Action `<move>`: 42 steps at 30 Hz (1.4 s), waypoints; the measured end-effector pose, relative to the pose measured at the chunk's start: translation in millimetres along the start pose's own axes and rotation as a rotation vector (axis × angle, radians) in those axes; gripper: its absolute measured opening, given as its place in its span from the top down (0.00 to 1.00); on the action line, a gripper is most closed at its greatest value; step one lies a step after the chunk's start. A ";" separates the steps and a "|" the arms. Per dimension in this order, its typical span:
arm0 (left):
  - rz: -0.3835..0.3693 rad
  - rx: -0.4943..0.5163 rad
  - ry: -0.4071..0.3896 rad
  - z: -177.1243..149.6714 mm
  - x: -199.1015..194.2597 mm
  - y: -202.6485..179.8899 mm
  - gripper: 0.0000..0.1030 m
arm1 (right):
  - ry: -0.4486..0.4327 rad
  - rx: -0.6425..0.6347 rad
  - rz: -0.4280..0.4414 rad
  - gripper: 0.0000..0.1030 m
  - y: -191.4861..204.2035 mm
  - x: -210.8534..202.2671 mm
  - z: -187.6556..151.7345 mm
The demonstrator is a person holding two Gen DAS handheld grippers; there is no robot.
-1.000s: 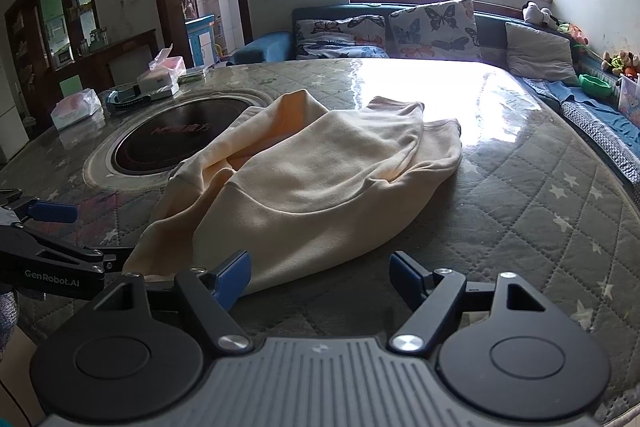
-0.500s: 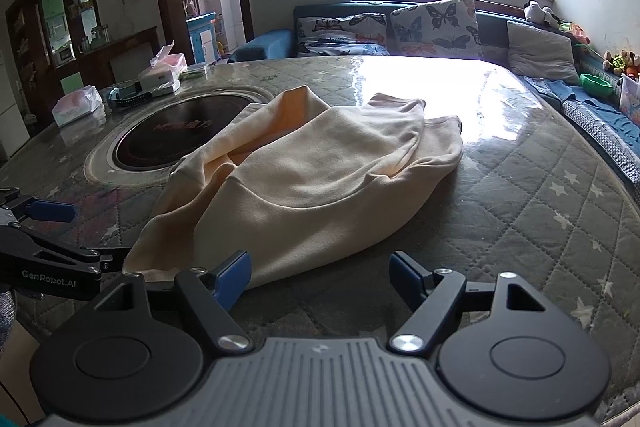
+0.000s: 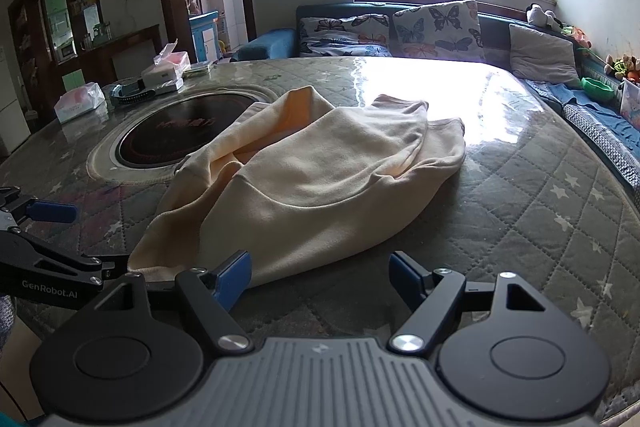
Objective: Fold clothes
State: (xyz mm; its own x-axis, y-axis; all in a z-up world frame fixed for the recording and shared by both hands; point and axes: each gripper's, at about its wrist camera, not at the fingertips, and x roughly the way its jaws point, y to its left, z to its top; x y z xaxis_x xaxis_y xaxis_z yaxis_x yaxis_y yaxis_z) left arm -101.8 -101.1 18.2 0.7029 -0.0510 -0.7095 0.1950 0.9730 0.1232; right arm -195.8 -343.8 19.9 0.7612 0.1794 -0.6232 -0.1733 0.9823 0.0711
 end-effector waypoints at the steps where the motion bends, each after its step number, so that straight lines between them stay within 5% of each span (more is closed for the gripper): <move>1: 0.000 0.001 0.001 -0.2 0.4 0.0 0.00 | 0.000 0.000 0.000 0.25 0.1 -0.1 -0.1; 28: -0.007 0.013 0.008 2.0 3.6 -3.0 0.00 | 0.010 -0.010 0.013 0.26 4.9 5.9 2.9; 42: 0.002 0.018 -0.049 39.0 6.9 11.2 0.00 | 0.006 -0.054 0.035 0.31 4.6 19.9 25.5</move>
State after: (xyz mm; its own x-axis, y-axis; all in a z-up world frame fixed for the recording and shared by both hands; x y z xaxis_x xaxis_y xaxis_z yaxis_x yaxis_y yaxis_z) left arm -68.1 -99.4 41.8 0.7358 -0.0609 -0.6745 0.2055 0.9690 0.1368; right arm -165.6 -334.3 27.7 0.7504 0.2133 -0.6256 -0.2337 0.9710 0.0508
